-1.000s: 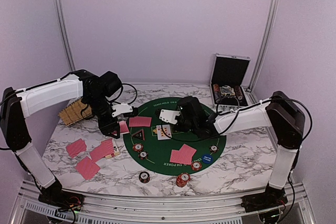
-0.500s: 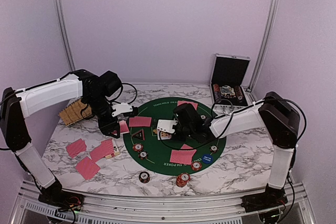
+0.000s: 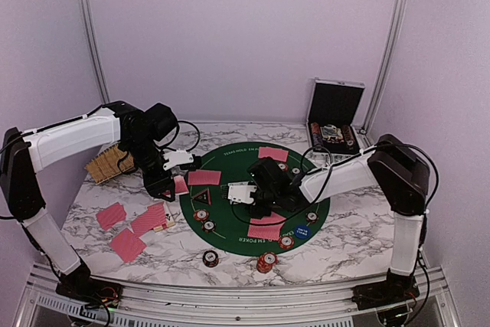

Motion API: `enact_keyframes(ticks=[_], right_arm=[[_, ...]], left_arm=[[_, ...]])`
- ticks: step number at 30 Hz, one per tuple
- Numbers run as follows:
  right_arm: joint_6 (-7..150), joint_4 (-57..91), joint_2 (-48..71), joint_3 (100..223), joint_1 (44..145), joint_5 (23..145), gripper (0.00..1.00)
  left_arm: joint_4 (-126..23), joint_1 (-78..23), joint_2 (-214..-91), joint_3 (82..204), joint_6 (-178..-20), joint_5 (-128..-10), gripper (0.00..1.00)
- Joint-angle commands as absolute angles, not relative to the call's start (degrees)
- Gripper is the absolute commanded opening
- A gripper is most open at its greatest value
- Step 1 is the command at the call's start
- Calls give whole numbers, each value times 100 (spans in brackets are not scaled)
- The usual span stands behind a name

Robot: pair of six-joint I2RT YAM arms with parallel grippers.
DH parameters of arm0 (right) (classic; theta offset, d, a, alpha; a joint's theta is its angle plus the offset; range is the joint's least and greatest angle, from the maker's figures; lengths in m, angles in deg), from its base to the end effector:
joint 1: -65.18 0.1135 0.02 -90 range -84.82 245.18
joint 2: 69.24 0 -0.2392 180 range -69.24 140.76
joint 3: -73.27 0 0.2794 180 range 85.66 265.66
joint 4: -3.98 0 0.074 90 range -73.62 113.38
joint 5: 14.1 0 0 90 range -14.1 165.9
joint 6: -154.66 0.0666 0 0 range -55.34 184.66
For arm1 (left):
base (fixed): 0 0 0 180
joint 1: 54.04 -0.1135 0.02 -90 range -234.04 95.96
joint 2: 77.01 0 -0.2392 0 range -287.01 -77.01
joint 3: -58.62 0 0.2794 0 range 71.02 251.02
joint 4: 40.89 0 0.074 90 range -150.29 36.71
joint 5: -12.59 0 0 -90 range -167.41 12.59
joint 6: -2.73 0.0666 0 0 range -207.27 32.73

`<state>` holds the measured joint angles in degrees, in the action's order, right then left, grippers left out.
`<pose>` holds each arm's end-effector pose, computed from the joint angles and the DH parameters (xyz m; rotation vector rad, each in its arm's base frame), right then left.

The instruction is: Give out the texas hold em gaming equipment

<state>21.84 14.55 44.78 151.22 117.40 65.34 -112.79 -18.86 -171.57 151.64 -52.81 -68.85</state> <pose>0.2786 0.3395 0.0661 -1.6891 1.6647 -0.1411 0.2870 -0.2145 0.2104 1.6505 2.3187 -0.2156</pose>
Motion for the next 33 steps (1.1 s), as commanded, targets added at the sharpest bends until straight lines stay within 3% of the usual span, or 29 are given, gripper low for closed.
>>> enact_keyframes(ticks=[1,6,8,9,17,20,22,26,29,33], right_arm=[[2258,1873,4462,15327,11787,6710,42],[2465,2060,4242,15538,11727,6667,53],[2773,2066,4056,15680,11637,6706,95],[3049,2057,3931,15765,11552,6791,99],[6036,2363,3506,16876,10505,7949,99],[7018,2651,3920,17369,9704,10460,99],[7503,2223,3903,17255,9440,11204,99],[8557,614,3336,16412,9402,11047,99],[10492,-831,3600,15943,9199,11723,99],[15106,-5640,5373,15845,9165,13501,99]], left_arm=[[-11428,-1914,-17063,15320,-5334,-6784,56],[-11431,-1914,-17067,15320,-5335,-6772,56],[-11426,-1914,-17057,15320,-5330,-6769,56],[-11428,-1914,-17054,15327,-5334,-6758,56],[-11415,-1914,-16984,15294,-5309,-6751,56],[-11416,-1914,-16969,15293,-5317,-6758,56],[-11419,-1914,-16952,15307,-5325,-6750,56],[-11415,-1914,-16872,15266,-5319,-6729,56],[-11419,-1914,-16855,15237,-5299,-6761,56],[-11419,-1914,-16885,15275,-5346,-6726,56]])
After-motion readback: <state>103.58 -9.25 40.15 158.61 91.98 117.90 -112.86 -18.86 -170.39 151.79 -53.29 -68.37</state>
